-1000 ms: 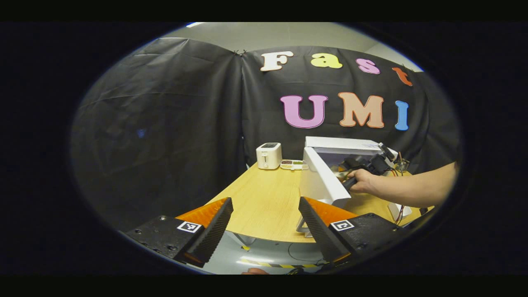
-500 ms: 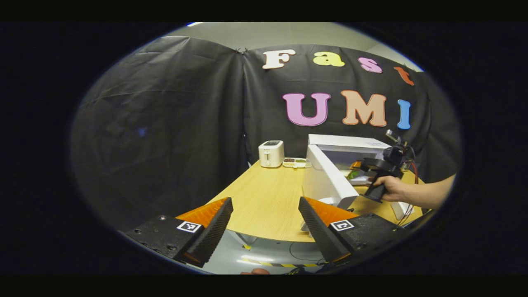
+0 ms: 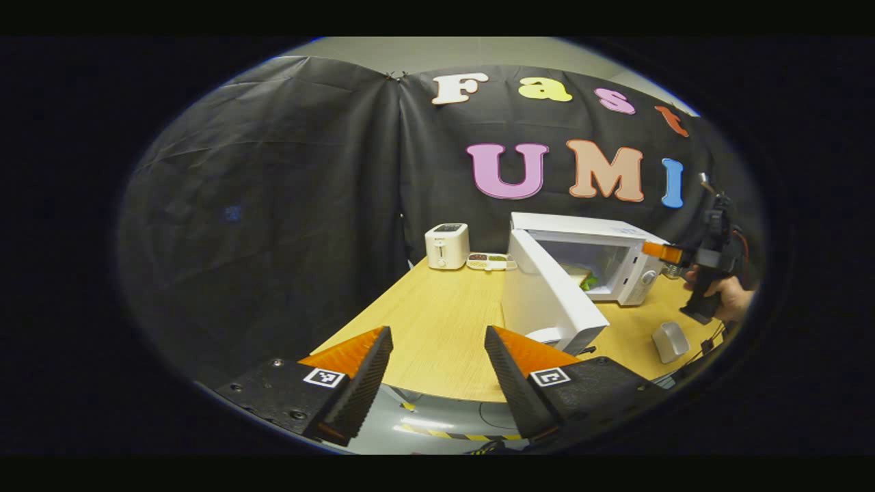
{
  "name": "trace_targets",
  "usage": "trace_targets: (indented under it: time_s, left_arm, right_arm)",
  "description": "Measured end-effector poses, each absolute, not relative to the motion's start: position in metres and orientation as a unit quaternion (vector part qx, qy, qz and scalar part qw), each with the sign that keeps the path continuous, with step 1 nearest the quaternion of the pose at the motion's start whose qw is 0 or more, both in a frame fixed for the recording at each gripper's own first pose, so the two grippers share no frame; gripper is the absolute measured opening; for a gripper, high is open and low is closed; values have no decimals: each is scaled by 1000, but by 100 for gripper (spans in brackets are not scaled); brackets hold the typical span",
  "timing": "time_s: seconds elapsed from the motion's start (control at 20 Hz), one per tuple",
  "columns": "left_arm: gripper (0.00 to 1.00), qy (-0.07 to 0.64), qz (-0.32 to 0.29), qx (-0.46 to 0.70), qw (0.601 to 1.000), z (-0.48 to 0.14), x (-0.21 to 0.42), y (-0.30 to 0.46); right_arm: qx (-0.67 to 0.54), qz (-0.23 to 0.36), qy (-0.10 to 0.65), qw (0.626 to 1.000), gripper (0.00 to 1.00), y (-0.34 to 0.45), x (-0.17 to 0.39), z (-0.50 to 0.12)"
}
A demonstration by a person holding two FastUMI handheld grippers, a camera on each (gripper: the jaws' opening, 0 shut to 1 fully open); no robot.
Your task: Open the microwave oven with the left hand, put the food in, and close the microwave oven.
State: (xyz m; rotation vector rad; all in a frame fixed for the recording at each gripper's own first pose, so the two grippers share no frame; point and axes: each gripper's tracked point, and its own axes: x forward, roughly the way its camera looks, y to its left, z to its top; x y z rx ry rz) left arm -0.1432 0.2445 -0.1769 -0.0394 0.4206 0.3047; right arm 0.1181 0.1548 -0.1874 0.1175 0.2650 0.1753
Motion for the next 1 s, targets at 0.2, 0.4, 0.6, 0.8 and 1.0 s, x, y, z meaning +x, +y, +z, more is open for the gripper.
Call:
trace_targets:
  time_s: [0.2,0.4,0.6,0.8,1.0]
  left_arm:
    - [58,215,158,-24,963,-185,-132,241]
    - [32,212,152,-16,965,-188,-121,231]
    - [1,239,178,-25,954,-205,-123,234]
    - [0,267,190,-18,945,-231,-122,236]
    - [0,284,178,-6,942,-246,-119,228]
  right_arm:
    - [38,100,95,990,87,130,89,-142]
    - [25,104,65,992,76,109,69,-107]
    - [6,112,42,993,76,90,56,-83]
    - [-9,115,25,993,76,76,43,-73]
    - [-9,113,22,993,79,65,38,-72]
